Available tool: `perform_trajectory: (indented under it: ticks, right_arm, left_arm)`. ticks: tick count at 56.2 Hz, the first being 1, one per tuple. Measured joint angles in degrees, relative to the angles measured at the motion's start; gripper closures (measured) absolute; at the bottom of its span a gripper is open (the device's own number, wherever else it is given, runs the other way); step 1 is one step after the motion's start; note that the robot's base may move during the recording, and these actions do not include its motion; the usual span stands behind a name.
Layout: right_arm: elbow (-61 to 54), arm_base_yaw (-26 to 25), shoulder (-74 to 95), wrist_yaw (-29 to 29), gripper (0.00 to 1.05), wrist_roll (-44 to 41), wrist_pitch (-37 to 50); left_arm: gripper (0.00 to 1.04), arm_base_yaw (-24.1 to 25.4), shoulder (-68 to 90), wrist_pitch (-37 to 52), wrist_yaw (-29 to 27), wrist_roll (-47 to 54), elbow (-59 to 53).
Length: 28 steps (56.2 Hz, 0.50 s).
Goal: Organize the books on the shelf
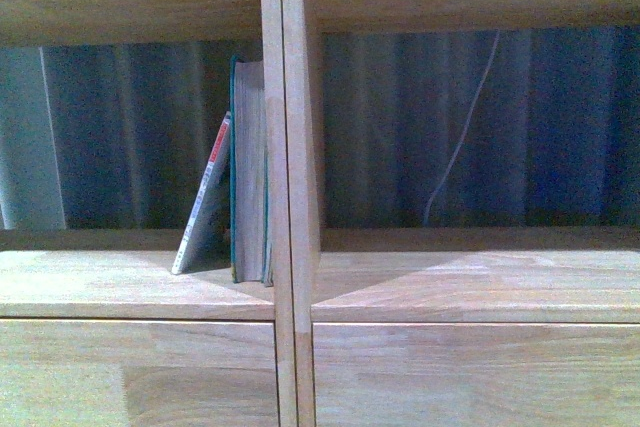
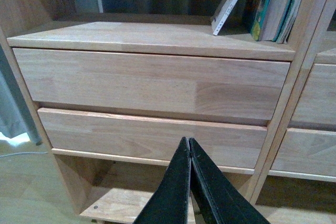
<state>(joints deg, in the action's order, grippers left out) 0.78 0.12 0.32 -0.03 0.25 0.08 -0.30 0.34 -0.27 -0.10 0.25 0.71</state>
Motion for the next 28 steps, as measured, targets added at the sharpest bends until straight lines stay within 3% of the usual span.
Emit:
perform_trajectory:
  ticks: [10,28]
  right_arm:
    - [0.0,0.0,0.0,0.0,0.07,0.0,0.0]
    - [0.0,0.0,0.0,0.0,0.07,0.0,0.0]
  left_arm:
    - [1.01,0.0,-0.02,0.0,-0.02,-0.04,0.0]
    - [0.44,0.0,-0.02,0.0,-0.02,-0.11,0.0]
